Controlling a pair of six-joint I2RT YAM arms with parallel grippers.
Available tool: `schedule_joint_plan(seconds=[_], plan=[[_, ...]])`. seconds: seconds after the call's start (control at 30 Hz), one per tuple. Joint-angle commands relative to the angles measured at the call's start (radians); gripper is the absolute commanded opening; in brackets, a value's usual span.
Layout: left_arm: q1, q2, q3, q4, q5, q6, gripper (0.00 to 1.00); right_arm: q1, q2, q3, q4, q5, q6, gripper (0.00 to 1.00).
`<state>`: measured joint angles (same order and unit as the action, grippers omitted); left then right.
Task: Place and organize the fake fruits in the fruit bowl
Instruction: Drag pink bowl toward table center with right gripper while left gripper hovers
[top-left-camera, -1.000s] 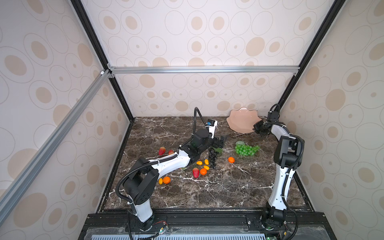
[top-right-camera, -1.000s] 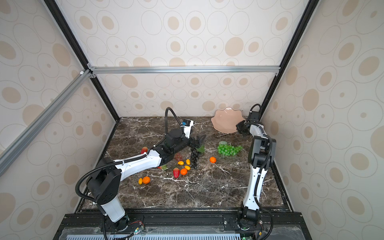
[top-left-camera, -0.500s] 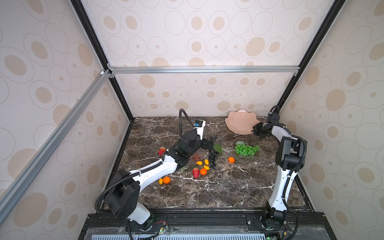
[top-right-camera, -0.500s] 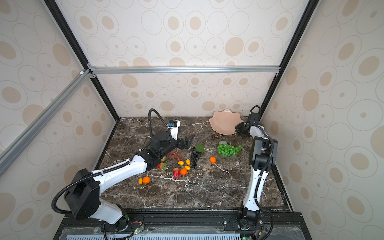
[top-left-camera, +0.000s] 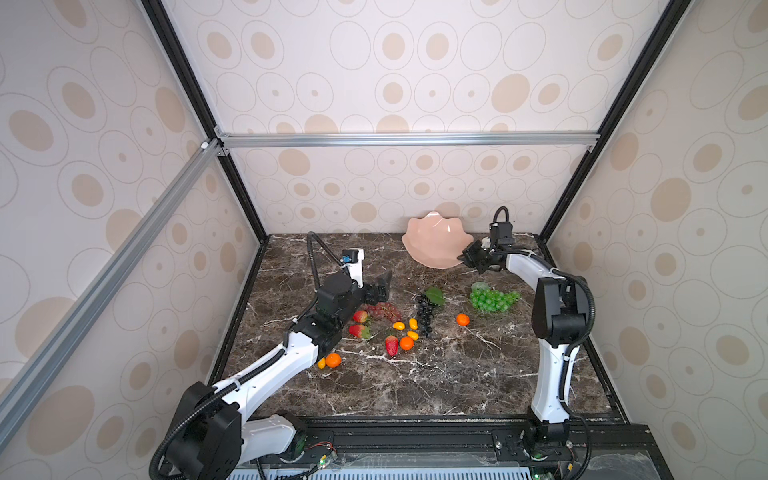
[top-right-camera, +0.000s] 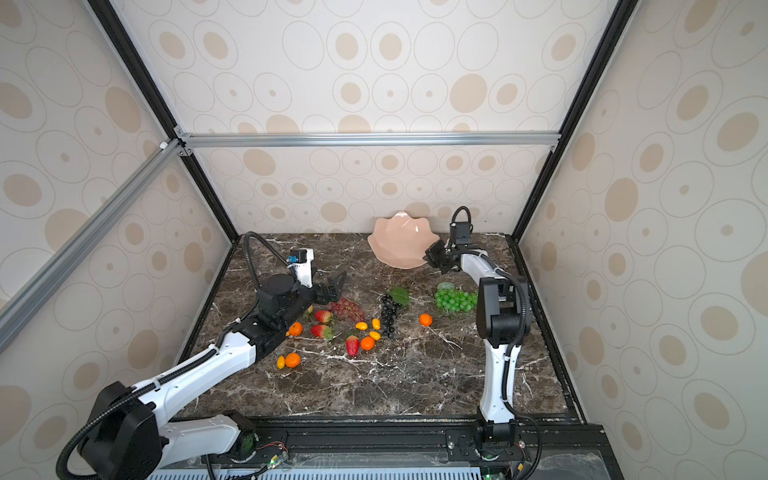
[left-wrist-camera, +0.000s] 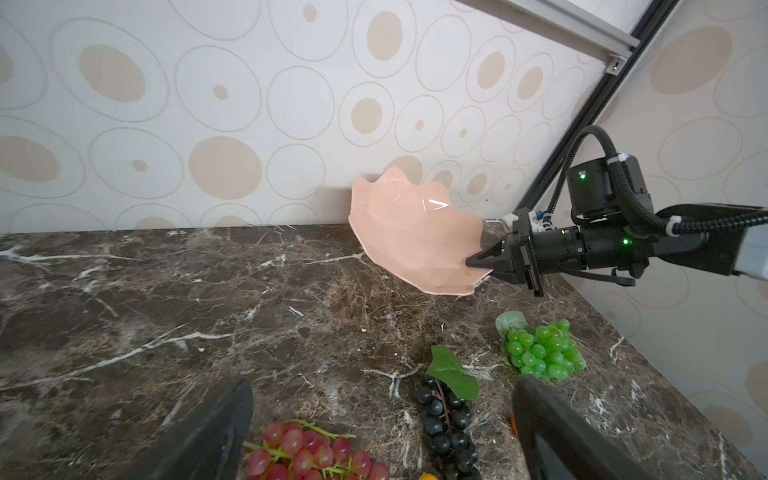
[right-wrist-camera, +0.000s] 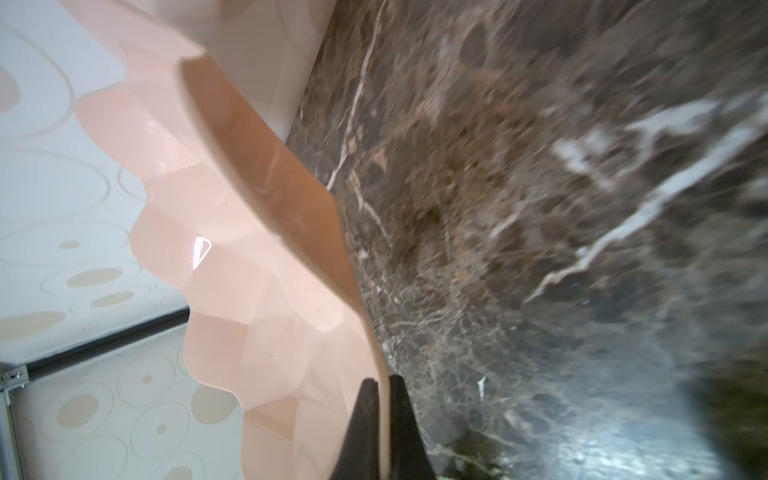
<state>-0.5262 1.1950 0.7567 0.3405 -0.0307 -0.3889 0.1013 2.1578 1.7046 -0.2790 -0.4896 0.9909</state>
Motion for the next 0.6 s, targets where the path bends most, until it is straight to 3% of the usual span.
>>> schedule_joint_plan(seconds=[0.0,0.3,0.57], plan=[[0.024,-0.046,-0.027,-0.036,-0.048,-0.025,0.98,0.055,0.005,0.059,-0.016,0.009,0.022,0.00],[0.038,-0.090,-0.063,-0.052,-0.052,-0.021,0.98,0.165,0.062,0.105,-0.075,0.015,-0.005,0.00],[0.039,-0.086,-0.079,-0.053,-0.042,-0.029,0.98,0.198,0.060,0.069,-0.099,0.034,-0.031,0.00]])
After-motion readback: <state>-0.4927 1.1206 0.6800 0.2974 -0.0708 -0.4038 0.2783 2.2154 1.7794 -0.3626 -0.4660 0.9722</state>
